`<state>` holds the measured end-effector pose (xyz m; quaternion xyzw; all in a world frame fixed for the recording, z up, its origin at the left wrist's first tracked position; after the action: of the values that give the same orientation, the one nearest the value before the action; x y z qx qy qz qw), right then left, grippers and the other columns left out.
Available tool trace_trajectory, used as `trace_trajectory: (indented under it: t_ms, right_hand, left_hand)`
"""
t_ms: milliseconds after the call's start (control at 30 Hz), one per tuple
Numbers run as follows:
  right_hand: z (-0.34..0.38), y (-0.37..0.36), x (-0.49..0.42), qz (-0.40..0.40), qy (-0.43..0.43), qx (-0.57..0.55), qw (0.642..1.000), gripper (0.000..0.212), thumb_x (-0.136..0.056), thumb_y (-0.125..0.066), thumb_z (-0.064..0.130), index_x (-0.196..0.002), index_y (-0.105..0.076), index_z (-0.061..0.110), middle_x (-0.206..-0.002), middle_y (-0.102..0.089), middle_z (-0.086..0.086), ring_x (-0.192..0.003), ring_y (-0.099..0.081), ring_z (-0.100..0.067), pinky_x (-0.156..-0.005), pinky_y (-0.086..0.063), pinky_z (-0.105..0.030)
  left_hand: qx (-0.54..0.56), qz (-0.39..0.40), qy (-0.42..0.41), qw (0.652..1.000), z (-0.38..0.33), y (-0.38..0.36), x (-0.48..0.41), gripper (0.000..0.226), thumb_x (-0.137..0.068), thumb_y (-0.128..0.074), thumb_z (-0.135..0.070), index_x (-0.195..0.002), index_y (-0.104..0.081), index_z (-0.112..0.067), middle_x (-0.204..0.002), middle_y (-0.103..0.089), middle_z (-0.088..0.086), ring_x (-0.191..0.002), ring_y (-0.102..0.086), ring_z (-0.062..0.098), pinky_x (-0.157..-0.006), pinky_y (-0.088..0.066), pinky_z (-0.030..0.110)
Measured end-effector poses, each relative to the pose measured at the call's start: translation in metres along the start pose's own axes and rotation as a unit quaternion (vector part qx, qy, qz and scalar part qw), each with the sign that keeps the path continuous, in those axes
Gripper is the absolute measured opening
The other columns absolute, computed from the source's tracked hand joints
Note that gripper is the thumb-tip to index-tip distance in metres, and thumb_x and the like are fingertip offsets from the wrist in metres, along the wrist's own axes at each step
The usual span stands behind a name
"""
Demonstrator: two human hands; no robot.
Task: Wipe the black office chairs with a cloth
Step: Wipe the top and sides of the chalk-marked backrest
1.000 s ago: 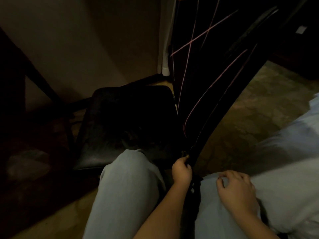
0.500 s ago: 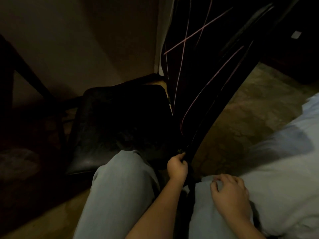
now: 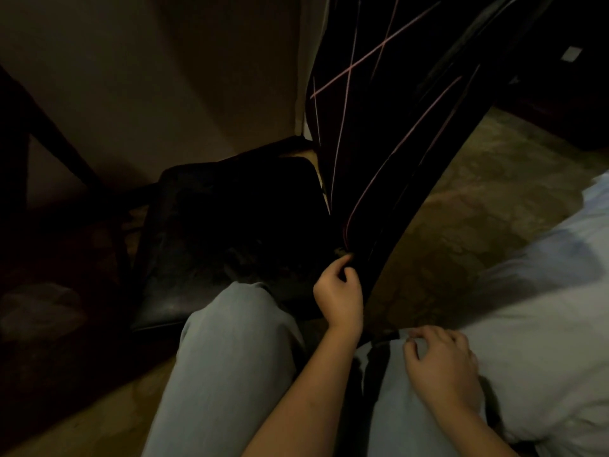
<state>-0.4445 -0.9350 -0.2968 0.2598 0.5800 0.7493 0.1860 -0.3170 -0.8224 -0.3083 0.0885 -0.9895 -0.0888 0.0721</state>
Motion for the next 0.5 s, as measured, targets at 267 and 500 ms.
trace_trajectory:
  t_ms: [267,500]
  right_hand:
    - [-0.001,-0.002,-0.003,-0.014,0.001,0.005,1.000,0.028,-0.094,-0.044,0.041,-0.115,-0.062,0.033,-0.126,-0.057,0.011,-0.122,-0.037,-0.015,-0.101,-0.033,-0.034]
    - [-0.003,-0.004,-0.005,-0.014,0.003,0.000,1.000,0.028,-0.094,-0.046,0.040,-0.115,-0.062,0.031,-0.124,-0.058,0.010,-0.120,-0.039,-0.015,-0.098,-0.035,-0.034]
  left_hand:
    - [-0.083,0.073,0.013,0.994,0.029,-0.019,0.004,0.035,-0.094,-0.056,-0.007,-0.129,-0.061,-0.013,-0.122,-0.065,-0.001,-0.112,-0.060,0.012,-0.098,-0.047,0.022]
    - [-0.175,0.159,0.067,0.969,0.058,-0.023,-0.001,0.040,-0.096,-0.050,-0.006,-0.135,-0.054,-0.014,-0.117,-0.067,0.009,-0.094,-0.066,0.023,-0.083,-0.055,0.032]
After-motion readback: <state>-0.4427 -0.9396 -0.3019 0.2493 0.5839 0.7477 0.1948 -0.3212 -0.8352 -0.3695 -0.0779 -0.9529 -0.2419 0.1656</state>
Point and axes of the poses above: each hand's wrist, its own x-axis away from the middle knuckle, its own y-axis out of the back of the hand, z = x × y, the point moved 2 cm from there along -x, towards the middle knuckle
